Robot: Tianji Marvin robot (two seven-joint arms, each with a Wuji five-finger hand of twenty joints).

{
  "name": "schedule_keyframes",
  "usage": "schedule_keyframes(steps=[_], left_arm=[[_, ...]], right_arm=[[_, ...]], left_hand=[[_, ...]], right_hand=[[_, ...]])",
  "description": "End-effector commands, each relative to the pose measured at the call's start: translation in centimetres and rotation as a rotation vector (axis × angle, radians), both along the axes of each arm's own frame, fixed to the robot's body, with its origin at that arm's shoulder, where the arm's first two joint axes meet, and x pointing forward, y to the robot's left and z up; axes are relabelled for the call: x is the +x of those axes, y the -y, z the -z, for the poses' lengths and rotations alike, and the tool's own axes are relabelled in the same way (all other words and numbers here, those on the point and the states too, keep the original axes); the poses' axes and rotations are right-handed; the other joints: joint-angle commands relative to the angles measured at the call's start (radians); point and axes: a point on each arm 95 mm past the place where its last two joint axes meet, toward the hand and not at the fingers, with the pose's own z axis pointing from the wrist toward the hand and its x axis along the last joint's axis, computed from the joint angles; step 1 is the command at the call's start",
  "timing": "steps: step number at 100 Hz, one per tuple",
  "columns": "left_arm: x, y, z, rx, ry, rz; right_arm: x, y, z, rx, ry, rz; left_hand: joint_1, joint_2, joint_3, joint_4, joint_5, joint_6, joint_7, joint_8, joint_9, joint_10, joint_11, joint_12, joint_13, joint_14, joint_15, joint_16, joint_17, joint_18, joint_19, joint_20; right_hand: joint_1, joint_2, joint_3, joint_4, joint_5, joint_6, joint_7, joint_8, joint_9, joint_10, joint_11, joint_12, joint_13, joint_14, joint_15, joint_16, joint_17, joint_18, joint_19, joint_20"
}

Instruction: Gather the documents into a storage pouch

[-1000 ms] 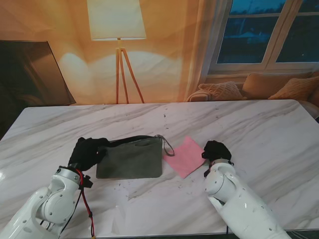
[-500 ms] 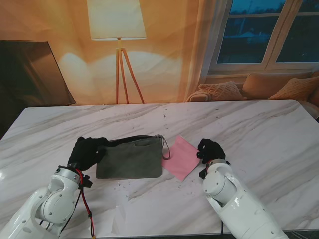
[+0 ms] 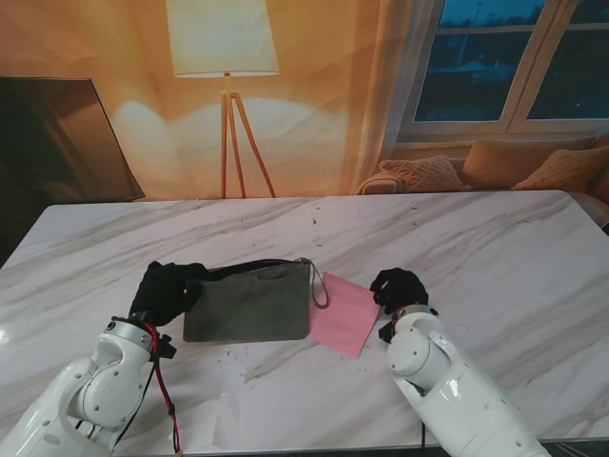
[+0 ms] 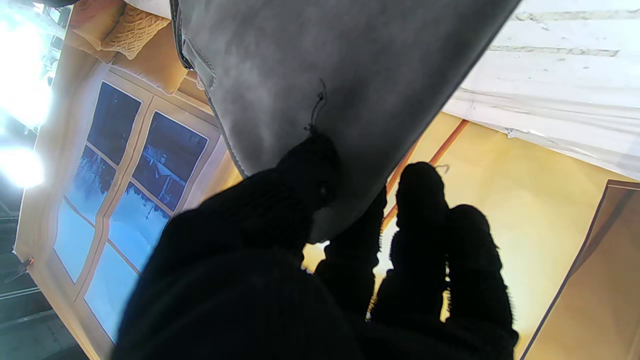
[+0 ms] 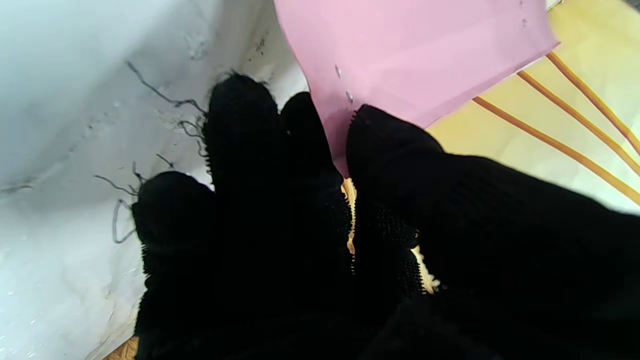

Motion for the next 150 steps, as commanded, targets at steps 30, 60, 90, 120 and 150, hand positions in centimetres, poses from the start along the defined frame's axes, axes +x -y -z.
schedule_keyframes(steps=[30, 60, 90, 120, 150], left_arm=[[0.0, 0.0, -0.1, 0.005, -0.001, 0.007], [-0.2, -0.4, -0.4, -0.009, 0.013, -0.006], [-0.3, -0.5, -0.5, -0.029, 0.016, -0.010], [-0.5, -0.7, -0.9, -0.059, 0.023, -0.012], [-0.5, -0.2, -0.8, -0.089, 0.000, 0.028]], right_arm=[[0.0, -0.5, -0.8, 0.055, 0.027, 0.052], [0.2, 0.6, -3.4, 0.101, 0.138, 0.098], [0.0, 2.0, -6.4, 0.119, 0.256, 0.119], [0.3, 3.1, -8.3, 0.092, 0.345, 0.150], [0.3, 3.6, -10.4, 0.099, 0.447, 0.167]], left_hand=[[0.026, 0.040, -0.022, -0.014, 0.046, -0.020, 0.045, 0.039, 0.047, -0.020, 0.004, -0.009, 0.027, 0.048, 0.015, -0.004, 0.004, -0.031, 0.016, -0.015], [0.024, 0.038, -0.022, -0.015, 0.050, -0.029, 0.047, 0.040, 0.047, -0.025, 0.004, -0.010, 0.028, 0.046, 0.015, -0.004, 0.004, -0.030, 0.016, -0.015], [0.020, 0.032, -0.012, -0.018, 0.058, -0.038, 0.047, 0.038, 0.052, -0.030, 0.003, -0.012, 0.029, 0.044, 0.015, -0.005, 0.008, -0.031, 0.016, -0.016], [0.022, 0.024, 0.002, -0.019, 0.067, -0.044, 0.057, 0.045, 0.050, -0.033, 0.000, -0.011, 0.029, 0.041, 0.010, -0.007, 0.007, -0.031, 0.014, -0.019], [0.015, 0.018, 0.017, -0.024, 0.073, -0.057, 0.063, 0.054, 0.052, -0.041, -0.005, -0.010, 0.031, 0.030, 0.000, -0.013, 0.006, -0.032, 0.014, -0.021]], right_hand=[[0.059, 0.035, 0.068, 0.038, 0.204, -0.084, 0.070, 0.235, 0.003, 0.035, 0.038, 0.090, 0.036, 0.009, 0.100, 0.054, 0.058, 0.011, 0.072, 0.052], [0.055, 0.009, 0.087, 0.036, 0.210, -0.043, 0.066, 0.197, 0.018, 0.061, 0.035, 0.069, 0.075, -0.006, 0.079, 0.067, 0.134, 0.026, -0.002, 0.010], [0.054, 0.007, 0.093, 0.034, 0.211, -0.036, 0.077, 0.215, 0.017, 0.070, 0.047, 0.076, 0.101, -0.026, 0.077, 0.095, 0.182, 0.033, -0.021, 0.009], [0.054, 0.009, 0.094, 0.032, 0.206, -0.027, 0.075, 0.222, 0.015, 0.074, 0.048, 0.071, 0.112, -0.032, 0.052, 0.109, 0.202, 0.029, -0.047, 0.000], [0.041, 0.000, 0.104, 0.029, 0.209, -0.037, 0.073, 0.210, 0.027, 0.059, 0.036, 0.059, 0.130, -0.041, 0.007, 0.109, 0.226, 0.020, -0.078, -0.030]])
